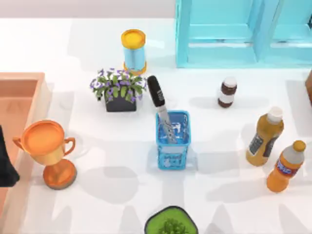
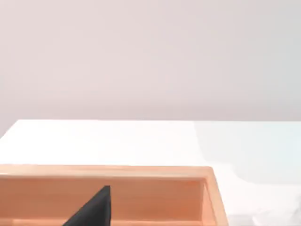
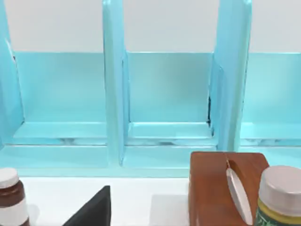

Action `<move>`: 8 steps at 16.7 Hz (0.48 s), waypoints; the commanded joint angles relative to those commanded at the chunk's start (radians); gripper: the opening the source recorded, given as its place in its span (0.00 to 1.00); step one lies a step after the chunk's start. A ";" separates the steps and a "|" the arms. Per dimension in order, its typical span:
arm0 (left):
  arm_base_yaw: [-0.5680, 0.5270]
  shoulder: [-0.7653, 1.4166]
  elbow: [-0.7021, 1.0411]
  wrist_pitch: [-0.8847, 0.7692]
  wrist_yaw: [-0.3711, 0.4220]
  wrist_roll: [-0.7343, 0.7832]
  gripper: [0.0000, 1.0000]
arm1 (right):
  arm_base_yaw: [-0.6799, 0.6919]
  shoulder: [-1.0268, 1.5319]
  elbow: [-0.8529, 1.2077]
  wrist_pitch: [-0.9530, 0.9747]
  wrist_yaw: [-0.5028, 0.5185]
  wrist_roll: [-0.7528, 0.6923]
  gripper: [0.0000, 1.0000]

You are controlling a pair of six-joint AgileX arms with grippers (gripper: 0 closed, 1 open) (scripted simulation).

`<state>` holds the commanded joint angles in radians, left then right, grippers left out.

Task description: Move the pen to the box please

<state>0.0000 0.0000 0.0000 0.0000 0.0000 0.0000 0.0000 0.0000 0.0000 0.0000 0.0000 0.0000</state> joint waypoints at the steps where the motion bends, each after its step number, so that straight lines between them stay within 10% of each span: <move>1: 0.000 0.000 0.000 0.000 0.000 0.000 1.00 | 0.000 0.000 0.000 0.000 0.000 0.000 1.00; 8: -0.188 0.219 0.033 0.211 0.052 -0.120 1.00 | 0.000 0.000 0.000 0.000 0.000 0.000 1.00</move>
<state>-0.1876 0.2194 0.0329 0.2109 0.0524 -0.1197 0.0000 0.0000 0.0000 0.0000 0.0000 0.0000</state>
